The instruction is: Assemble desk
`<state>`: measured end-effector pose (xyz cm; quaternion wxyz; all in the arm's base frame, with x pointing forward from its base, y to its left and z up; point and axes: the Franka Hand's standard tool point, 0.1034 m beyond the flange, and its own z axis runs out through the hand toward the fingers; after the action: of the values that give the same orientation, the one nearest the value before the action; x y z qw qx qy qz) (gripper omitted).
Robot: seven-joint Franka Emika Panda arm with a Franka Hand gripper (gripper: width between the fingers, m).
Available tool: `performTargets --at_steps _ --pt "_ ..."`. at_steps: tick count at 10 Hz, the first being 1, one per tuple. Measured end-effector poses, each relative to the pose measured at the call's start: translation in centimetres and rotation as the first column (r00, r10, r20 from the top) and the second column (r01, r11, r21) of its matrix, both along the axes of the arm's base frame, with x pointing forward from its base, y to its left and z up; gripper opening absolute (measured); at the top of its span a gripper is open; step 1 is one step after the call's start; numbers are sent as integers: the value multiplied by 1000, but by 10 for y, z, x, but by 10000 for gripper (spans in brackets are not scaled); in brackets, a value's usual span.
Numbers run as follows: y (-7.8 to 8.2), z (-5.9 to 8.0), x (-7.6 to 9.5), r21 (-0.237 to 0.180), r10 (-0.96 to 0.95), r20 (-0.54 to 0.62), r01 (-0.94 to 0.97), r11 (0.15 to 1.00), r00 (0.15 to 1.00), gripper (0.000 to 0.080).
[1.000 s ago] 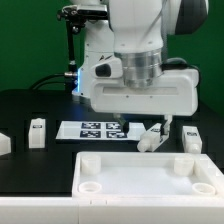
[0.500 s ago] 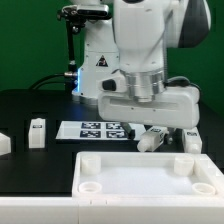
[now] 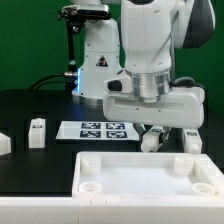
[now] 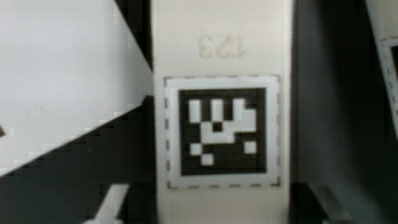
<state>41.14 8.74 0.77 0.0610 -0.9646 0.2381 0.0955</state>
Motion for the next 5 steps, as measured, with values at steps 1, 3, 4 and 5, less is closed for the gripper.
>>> performTargets --at_steps 1,3,4,5 --pt "0 0 0 0 1 0 -1 1000 1000 284" --pt "-2 18 11 18 179 52 -181 983 982 284" --pt "-2 28 18 16 309 95 -312 950 946 284" --pt "5 38 22 -13 448 119 -450 893 886 284"
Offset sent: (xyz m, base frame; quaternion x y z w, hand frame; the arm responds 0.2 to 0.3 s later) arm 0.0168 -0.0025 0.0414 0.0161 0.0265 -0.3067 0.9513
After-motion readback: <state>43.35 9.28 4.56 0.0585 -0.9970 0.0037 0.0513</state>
